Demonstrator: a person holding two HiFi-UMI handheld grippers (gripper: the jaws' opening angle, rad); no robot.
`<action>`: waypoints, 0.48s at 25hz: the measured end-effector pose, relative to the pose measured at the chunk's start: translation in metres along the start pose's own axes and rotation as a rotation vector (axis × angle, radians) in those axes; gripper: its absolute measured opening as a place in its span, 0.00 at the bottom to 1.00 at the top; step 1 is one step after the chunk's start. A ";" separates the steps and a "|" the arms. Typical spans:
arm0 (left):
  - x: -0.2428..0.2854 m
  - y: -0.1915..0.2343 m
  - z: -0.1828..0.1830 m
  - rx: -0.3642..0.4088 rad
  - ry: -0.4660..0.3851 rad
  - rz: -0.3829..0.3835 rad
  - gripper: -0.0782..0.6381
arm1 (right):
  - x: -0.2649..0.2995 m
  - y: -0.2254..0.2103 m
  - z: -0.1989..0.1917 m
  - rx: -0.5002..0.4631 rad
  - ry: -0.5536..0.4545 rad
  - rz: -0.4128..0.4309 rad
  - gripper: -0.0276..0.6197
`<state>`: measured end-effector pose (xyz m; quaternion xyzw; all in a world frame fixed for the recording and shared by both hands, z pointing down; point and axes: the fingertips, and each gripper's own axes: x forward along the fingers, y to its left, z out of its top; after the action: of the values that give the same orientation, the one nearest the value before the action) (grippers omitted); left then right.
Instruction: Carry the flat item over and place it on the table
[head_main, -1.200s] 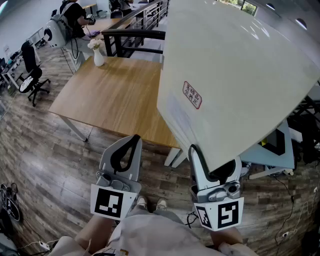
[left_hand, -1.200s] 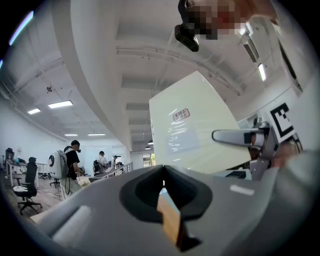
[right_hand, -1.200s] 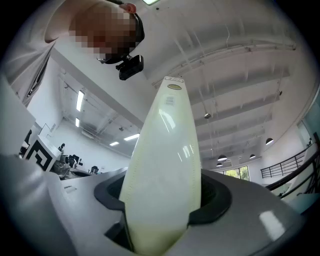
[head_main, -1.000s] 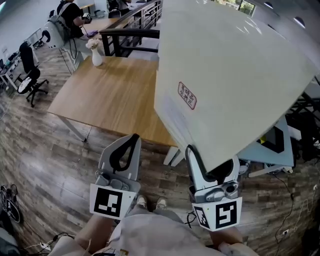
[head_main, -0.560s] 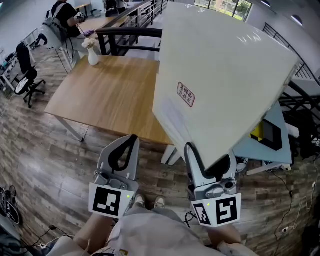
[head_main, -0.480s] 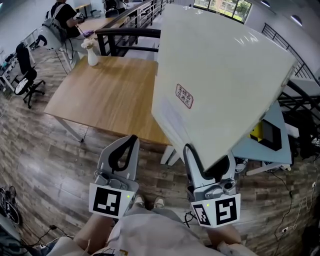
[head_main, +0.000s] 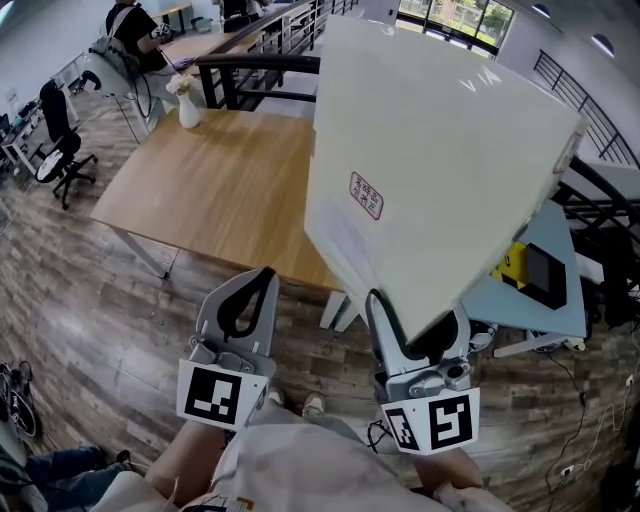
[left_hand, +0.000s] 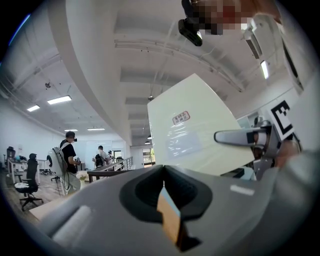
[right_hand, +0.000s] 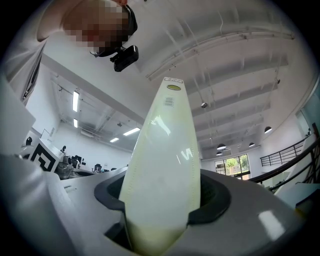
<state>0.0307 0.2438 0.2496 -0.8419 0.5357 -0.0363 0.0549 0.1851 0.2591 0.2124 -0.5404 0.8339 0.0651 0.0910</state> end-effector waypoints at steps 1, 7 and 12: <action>0.002 -0.003 -0.002 -0.002 0.001 0.002 0.11 | -0.001 -0.004 -0.001 0.000 0.000 0.001 0.53; 0.014 -0.028 -0.009 0.011 0.021 -0.001 0.11 | -0.010 -0.027 -0.010 0.011 0.007 0.007 0.53; 0.023 -0.029 -0.005 0.043 0.007 0.006 0.11 | -0.009 -0.038 -0.014 0.019 0.014 0.014 0.53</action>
<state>0.0662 0.2349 0.2590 -0.8388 0.5375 -0.0503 0.0712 0.2225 0.2481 0.2276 -0.5342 0.8388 0.0539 0.0898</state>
